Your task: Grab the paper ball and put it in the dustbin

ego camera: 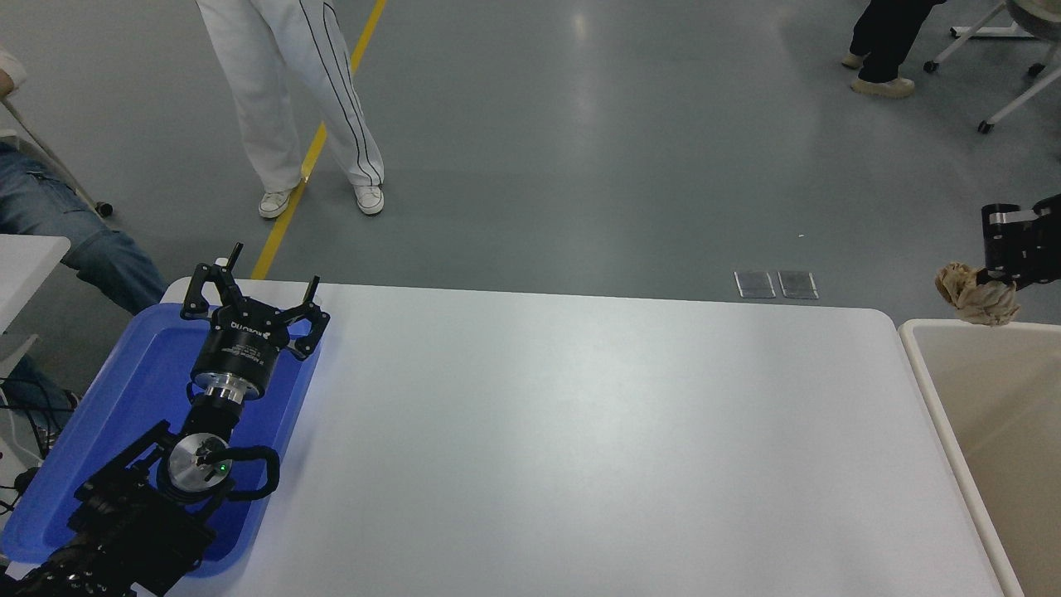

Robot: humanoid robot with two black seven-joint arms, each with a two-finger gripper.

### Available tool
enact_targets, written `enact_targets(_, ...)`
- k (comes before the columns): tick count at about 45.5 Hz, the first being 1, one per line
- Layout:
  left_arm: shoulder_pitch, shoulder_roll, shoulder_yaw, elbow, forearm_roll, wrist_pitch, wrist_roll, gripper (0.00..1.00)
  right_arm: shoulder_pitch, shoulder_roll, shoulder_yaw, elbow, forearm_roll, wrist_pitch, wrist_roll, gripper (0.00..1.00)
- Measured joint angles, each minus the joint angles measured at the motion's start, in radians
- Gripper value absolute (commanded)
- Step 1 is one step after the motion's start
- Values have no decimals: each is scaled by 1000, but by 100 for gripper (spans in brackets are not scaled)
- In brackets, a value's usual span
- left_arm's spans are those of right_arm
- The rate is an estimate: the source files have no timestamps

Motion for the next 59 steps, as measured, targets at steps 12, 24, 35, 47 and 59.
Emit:
enact_targets(12,0,0,0,0,0,0,0,100,38,2,-13,1,0,3,0,0)
enact_targets(24,0,0,0,0,0,0,0,100,49,-2,-39,-3,0,4,0,0)
enact_targets(35,0,0,0,0,0,0,0,100,53,-9,-119,-17,0,4,1,0)
enact_targets(47,0,0,0,0,0,0,0,100,54,-60,-239,-74,10,4,2,0)
enact_targets(59,0,0,0,0,0,0,0,100,52,-155,-362,-166,4,4,4,0)
